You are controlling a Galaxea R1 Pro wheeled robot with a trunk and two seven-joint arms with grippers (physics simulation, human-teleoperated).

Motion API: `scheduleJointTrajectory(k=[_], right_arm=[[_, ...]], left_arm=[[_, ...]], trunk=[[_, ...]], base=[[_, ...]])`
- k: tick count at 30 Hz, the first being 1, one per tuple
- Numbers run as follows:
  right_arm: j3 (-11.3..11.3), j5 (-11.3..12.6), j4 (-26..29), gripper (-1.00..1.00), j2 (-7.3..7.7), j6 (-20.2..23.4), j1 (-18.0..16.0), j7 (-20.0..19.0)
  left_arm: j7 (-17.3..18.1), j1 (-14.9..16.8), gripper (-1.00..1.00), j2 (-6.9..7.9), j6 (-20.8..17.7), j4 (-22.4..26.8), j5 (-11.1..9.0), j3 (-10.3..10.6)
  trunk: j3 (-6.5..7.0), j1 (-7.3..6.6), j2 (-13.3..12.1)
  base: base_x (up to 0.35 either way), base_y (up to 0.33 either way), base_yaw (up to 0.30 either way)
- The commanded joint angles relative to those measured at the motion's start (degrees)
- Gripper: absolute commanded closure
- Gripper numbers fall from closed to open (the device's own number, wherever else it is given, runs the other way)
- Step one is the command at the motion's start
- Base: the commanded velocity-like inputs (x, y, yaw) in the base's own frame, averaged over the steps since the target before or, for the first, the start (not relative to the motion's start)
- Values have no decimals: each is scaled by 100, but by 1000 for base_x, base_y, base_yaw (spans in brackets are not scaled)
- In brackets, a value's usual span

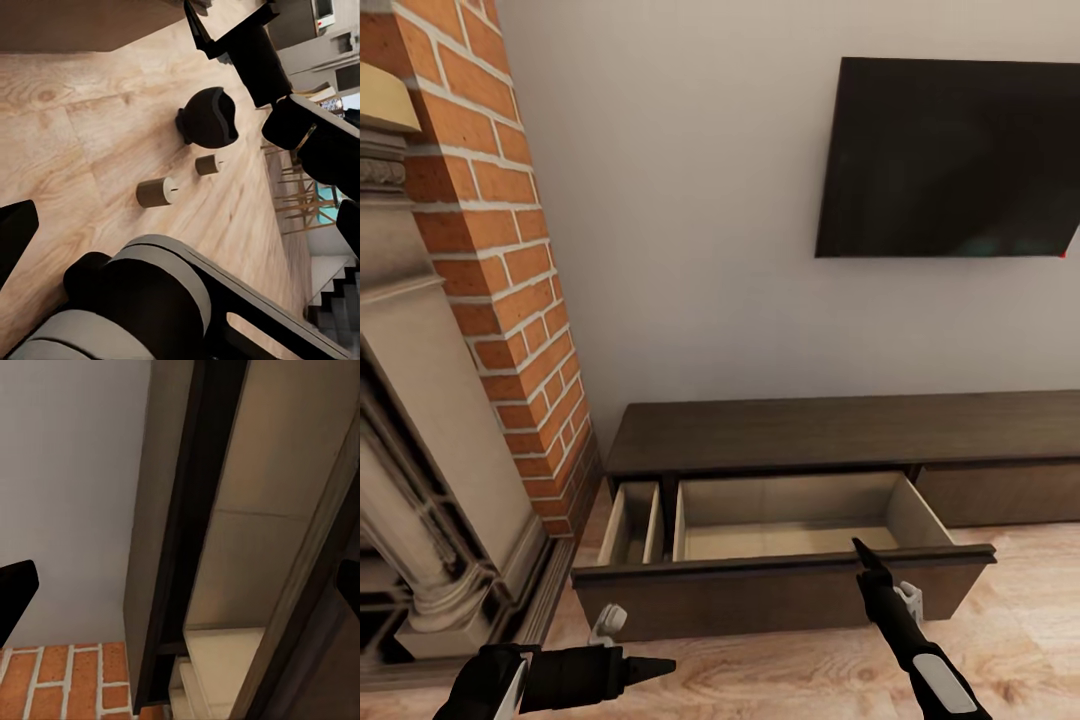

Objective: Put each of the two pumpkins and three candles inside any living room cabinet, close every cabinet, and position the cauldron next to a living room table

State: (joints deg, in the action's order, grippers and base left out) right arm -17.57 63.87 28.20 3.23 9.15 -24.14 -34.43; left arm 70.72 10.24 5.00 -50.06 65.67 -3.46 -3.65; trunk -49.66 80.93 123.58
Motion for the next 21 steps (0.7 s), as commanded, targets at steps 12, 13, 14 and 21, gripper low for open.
scheduleJointTrajectory(k=[12,13,14,21], right_arm=[[2,42,1,-100,10,69,-3,-13],[3,39,1,-100,10,71,-3,-13],[4,37,1,-100,10,72,-3,-11],[18,27,56,-100,18,95,-3,610]], left_arm=[[45,4,-100,35,-92,42,-54,-3],[46,4,-100,36,-93,42,-55,-3],[46,4,-100,37,-95,42,-55,-3],[49,4,-100,44,-99,14,-30,-19]], trunk=[[211,-265,-481],[229,-287,-521],[247,-309,-561],[372,-463,-842]], base=[[0,0,0],[0,0,0],[0,0,0],[0,0,0]])
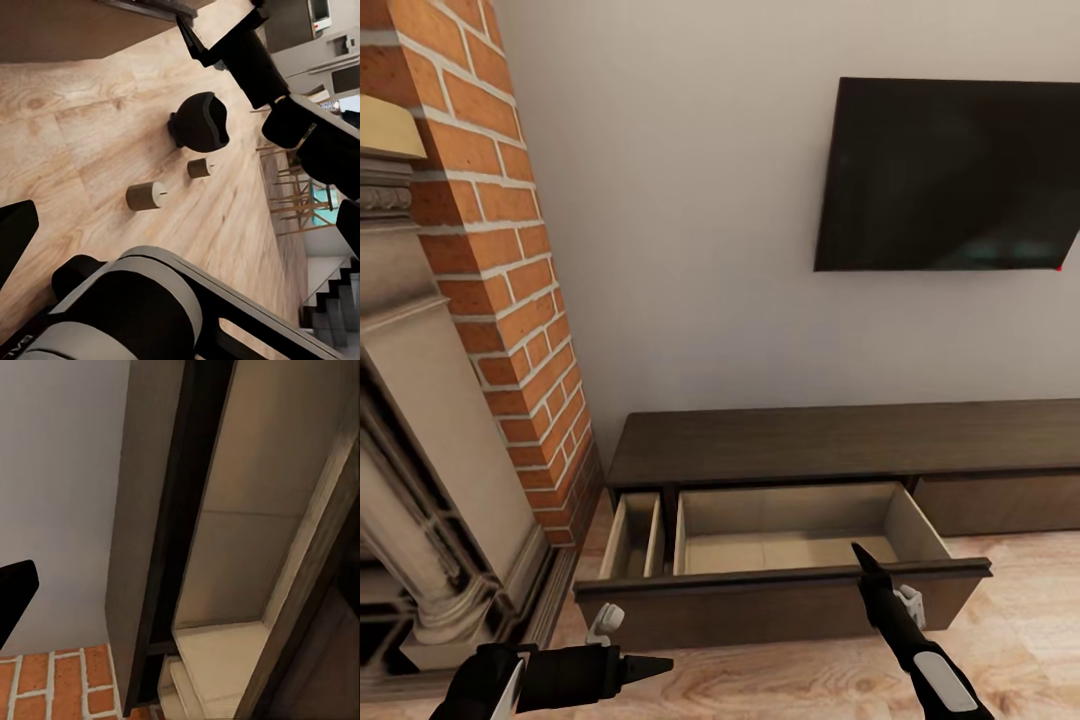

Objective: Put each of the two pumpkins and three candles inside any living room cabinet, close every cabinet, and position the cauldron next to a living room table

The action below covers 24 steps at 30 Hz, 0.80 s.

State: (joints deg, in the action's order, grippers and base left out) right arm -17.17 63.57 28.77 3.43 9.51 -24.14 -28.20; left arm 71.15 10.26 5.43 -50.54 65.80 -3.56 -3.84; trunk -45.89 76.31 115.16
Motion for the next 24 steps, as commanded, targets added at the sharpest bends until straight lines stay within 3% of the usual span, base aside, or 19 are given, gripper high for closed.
scheduleJointTrajectory(k=[1,8,11,14,24], right_arm=[[-20,56,5,-100,-2,60,-3,45],[34,38,51,-100,0,66,-8,263],[88,-85,64,-100,0,67,-9,278],[114,-291,72,-100,0,68,-11,291],[126,-400,76,-100,0,68,-12,305]], left_arm=[[7,2,-100,1,-52,-1,-18,-3],[20,2,-100,2,-92,2,-21,-11],[24,2,-100,2,-117,11,-27,-12],[31,2,-100,4,-132,22,-29,-12],[153,2,-100,3,-139,19,-39,-12]], trunk=[[13,-23,-39],[139,-177,-320],[193,-243,-440],[247,-309,-561],[426,-529,-962]], base=[[0,0,0],[0,0,0],[-30,16,0],[-157,114,0],[-231,173,0]])
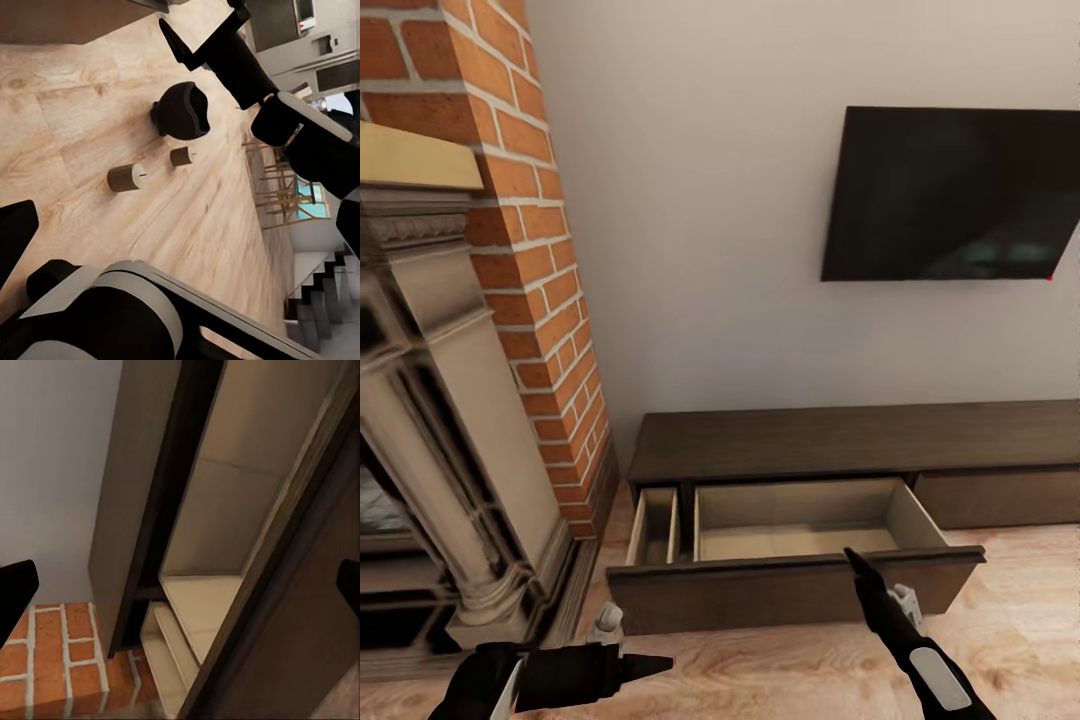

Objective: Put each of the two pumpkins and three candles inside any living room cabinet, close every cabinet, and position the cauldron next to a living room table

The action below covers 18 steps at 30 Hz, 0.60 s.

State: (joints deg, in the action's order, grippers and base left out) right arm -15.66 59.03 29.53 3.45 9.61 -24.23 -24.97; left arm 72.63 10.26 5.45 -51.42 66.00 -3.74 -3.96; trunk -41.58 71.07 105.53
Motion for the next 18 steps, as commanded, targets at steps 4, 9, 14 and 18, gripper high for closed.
scheduleJointTrajectory(k=[4,9,14,18], right_arm=[[-25,49,0,-100,-3,58,-3,-19],[-51,71,-5,-100,-6,55,3,-48],[-99,113,-8,-100,-12,54,5,-68],[-112,128,-10,-100,-17,52,5,-67]], left_arm=[[17,3,-100,1,-52,-7,-16,-1],[22,3,-100,0,-52,-15,-13,0],[23,3,-100,0,-52,-20,-5,-4],[23,3,-100,1,-55,-24,-4,-6]], trunk=[[67,-92,-159],[157,-202,-360],[247,-311,-560],[319,-399,-721]], base=[[-120,90,0],[-35,26,0],[-61,14,0],[-203,70,0]])
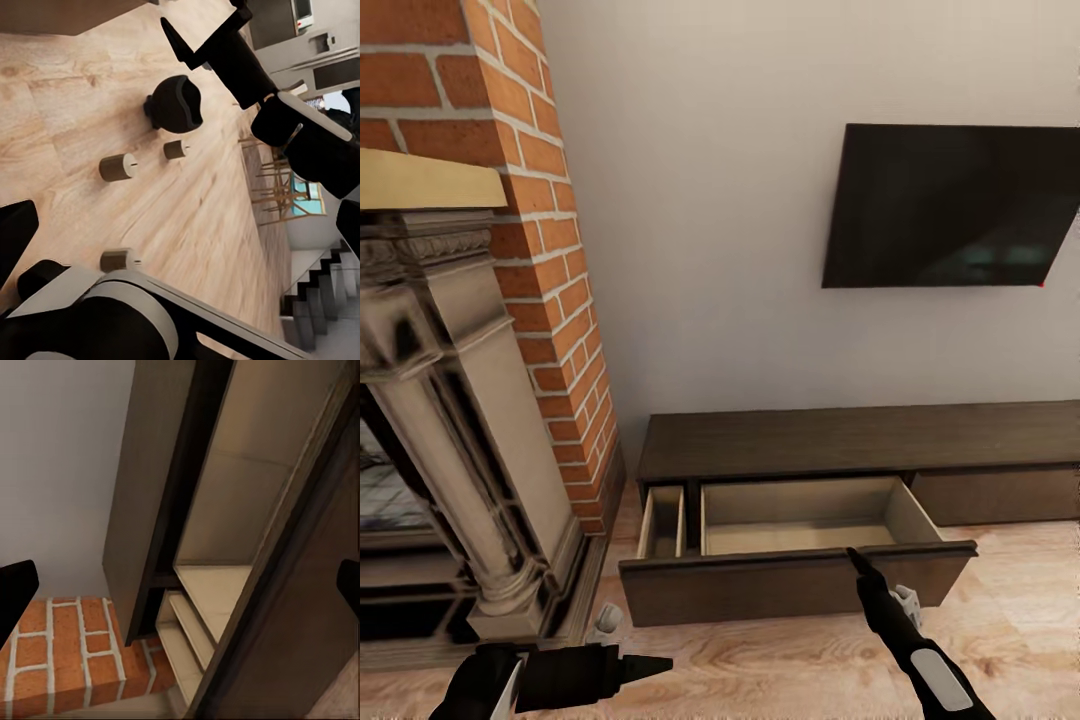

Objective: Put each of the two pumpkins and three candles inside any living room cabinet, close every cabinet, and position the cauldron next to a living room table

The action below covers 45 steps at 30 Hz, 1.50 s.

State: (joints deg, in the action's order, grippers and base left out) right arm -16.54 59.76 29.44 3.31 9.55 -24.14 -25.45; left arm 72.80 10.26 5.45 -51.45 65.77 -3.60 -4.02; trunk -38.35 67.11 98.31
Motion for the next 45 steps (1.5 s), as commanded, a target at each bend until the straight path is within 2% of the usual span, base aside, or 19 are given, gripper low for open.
scheduleJointTrajectory(k=[1,7,10,21,45], right_arm=[[-28,57,0,-100,-4,57,-3,-14],[-40,61,-1,-100,-5,56,-3,-3],[-42,62,0,-100,-6,56,-3,-10],[-42,62,-2,-100,-1,56,-3,-21],[-43,71,-8,-100,3,56,-1,-21]], left_arm=[[6,2,-100,1,-53,-1,-19,-1],[7,2,-100,2,-57,-4,-18,-2],[23,2,-100,5,-57,8,-23,-1],[566,2,-100,8,-3,28,-65,-10],[614,0,-100,3,12,21,-54,-2]], trunk=[[13,-26,-39],[121,-158,-279],[121,-158,-279],[126,-158,-279],[273,-158,-279]], base=[[-257,100,0],[-265,105,0],[-149,54,0],[-25,9,-13],[0,60,-185]])
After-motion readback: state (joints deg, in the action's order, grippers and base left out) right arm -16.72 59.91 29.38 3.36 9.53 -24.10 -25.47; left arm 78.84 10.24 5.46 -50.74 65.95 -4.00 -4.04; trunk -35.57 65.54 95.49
